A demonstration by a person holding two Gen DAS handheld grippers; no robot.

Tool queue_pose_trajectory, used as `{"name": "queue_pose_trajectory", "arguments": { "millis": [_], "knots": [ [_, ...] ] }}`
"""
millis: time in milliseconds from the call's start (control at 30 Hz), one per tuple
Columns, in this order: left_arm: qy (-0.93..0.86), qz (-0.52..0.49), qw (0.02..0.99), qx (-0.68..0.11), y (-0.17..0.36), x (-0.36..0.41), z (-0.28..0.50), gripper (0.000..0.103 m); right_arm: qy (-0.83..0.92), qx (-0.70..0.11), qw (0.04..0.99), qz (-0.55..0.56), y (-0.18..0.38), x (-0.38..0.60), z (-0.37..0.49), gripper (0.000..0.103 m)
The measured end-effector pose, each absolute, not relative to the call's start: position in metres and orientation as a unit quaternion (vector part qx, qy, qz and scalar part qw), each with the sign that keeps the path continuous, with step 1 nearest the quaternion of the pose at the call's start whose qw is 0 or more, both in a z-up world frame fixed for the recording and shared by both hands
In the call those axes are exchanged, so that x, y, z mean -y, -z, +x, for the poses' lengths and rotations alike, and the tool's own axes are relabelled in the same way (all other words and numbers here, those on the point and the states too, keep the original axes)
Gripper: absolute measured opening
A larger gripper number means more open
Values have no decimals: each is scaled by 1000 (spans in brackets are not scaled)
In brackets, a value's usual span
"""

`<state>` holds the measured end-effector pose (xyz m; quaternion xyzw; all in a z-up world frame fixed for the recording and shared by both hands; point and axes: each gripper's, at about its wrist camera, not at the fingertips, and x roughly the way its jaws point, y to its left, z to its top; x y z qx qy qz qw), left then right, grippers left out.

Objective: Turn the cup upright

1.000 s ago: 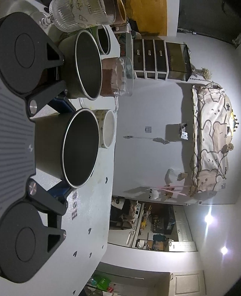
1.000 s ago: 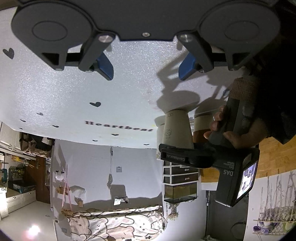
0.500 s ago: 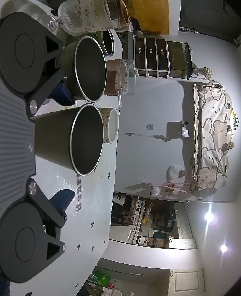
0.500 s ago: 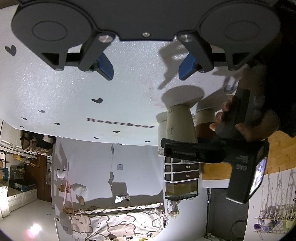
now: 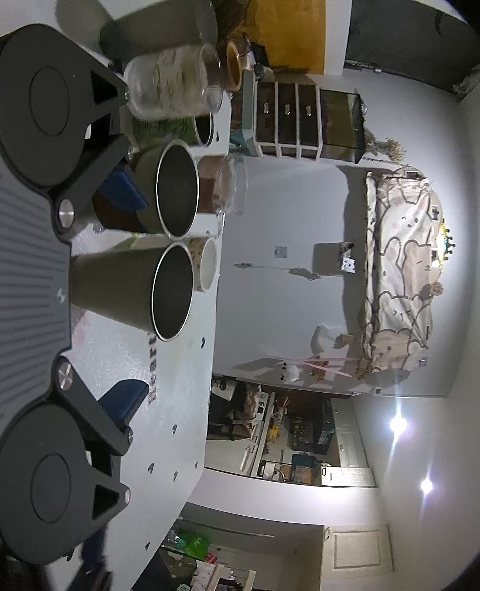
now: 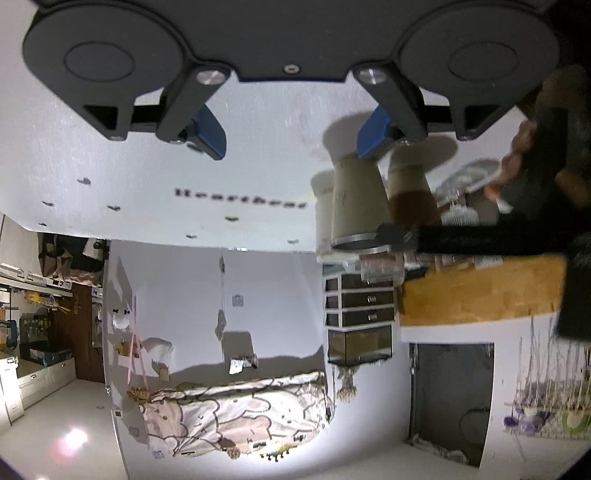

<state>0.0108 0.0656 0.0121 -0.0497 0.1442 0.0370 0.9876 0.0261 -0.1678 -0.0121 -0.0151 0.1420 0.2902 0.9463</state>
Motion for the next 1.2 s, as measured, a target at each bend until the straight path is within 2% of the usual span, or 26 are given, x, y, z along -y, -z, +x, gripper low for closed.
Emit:
{"name": "queue_pose_trajectory", "arguments": {
  "millis": [400, 500, 633, 733, 1200],
  "knots": [
    [-69, -52, 987, -136, -16, -79, -37, 103, -293, -134, 947, 5, -6, 158, 35, 82],
    [-84, -55, 985, -140, -14, -80, -42, 103, -290, -134, 948, 5, -6, 157, 34, 87],
    [-88, -54, 983, -150, -9, -78, -48, 103, -284, -133, 949, 8, -6, 159, 33, 98],
    [-86, -54, 982, -158, -5, -75, -49, 103, -276, -134, 952, 9, -6, 161, 31, 101],
    [-103, -60, 980, -160, -3, -72, -53, 103, -243, -139, 960, -5, -3, 167, 31, 103]
  ]
}}
